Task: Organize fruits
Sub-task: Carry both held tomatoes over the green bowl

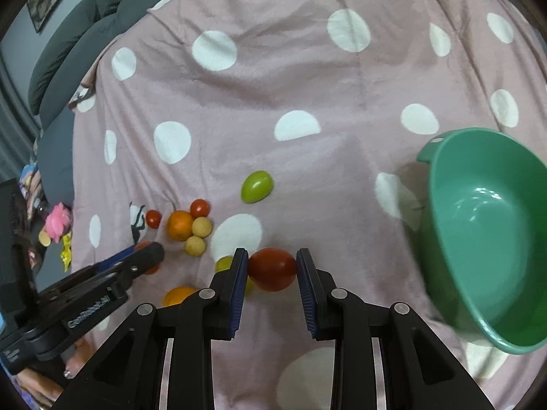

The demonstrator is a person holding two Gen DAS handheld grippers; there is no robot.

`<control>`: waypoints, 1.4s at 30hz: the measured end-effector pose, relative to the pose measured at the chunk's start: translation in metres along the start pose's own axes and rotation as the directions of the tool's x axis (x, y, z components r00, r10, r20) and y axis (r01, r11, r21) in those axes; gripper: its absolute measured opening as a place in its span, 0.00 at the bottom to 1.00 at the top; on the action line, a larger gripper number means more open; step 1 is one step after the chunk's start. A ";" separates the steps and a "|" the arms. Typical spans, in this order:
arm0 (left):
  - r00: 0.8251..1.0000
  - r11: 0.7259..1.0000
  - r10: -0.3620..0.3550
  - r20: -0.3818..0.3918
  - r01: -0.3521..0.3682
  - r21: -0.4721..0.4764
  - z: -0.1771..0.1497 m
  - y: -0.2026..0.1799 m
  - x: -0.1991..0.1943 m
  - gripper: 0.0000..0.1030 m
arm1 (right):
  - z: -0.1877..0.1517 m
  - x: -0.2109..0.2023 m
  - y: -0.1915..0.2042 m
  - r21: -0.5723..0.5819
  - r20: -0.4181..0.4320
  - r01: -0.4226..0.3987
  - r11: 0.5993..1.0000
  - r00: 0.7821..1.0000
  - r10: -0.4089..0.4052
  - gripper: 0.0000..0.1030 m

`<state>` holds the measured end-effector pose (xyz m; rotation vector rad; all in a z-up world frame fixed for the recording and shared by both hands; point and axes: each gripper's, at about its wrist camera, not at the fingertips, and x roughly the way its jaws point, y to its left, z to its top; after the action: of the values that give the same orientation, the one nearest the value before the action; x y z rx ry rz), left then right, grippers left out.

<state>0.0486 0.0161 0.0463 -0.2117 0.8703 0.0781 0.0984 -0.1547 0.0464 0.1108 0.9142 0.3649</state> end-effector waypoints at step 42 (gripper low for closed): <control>0.951 0.920 -0.306 -0.041 0.306 0.246 0.006 -0.224 0.040 0.29 | 0.003 -0.101 -0.161 0.360 0.192 0.202 0.911 0.939 -0.284 0.30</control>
<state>0.1137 -0.2015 0.0538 -0.1098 0.8306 -0.3240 0.0871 -0.3401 0.0846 0.3441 0.7304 -0.0441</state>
